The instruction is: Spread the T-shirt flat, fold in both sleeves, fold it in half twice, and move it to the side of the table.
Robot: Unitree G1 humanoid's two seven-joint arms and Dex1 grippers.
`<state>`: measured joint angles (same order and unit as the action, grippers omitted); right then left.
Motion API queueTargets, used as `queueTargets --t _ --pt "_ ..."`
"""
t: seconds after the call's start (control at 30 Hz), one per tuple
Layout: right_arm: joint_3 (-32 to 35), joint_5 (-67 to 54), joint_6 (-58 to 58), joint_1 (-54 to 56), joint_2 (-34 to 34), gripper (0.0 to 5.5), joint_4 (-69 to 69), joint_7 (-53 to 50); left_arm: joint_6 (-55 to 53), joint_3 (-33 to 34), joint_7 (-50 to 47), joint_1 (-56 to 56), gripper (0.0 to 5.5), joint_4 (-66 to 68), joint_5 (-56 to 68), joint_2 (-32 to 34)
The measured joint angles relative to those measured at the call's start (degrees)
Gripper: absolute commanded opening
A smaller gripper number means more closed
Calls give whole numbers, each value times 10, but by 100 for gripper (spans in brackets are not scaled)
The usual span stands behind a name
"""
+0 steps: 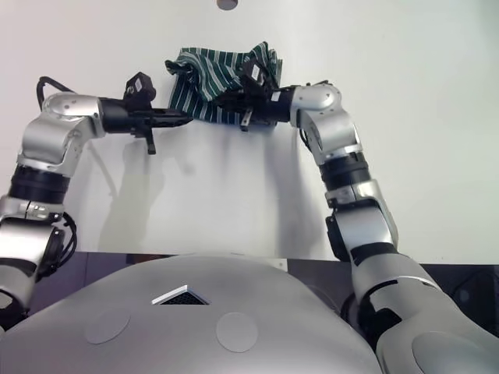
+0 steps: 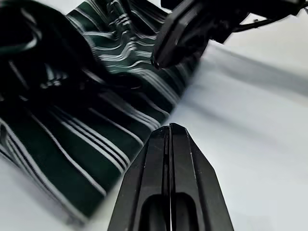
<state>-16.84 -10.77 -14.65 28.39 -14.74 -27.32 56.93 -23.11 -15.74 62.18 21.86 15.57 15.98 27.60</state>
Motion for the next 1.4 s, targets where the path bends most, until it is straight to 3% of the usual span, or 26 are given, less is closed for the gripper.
queueTargets --t 0.27,0.6,0.77,0.87,1.03,1.4 --pt "-14 64 70 69 50 1 -165 -25 26 -8 -40 63 0 130 -55 -50" --pt "-5 68 32 49 1 1 -100 32 46 -32 -62 59 0 134 -78 -54" --pt "-20 112 84 86 44 1 -178 -40 51 -41 -66 51 0 119 -92 -47" --pt "12 111 96 136 73 1 -257 -104 63 -48 -68 50 0 113 -98 -47" --pt "88 107 148 266 62 1 -371 -213 79 -52 -73 52 0 125 -100 -51" --pt "67 156 180 208 96 1 -422 -184 81 -26 -86 32 0 102 -91 -48"
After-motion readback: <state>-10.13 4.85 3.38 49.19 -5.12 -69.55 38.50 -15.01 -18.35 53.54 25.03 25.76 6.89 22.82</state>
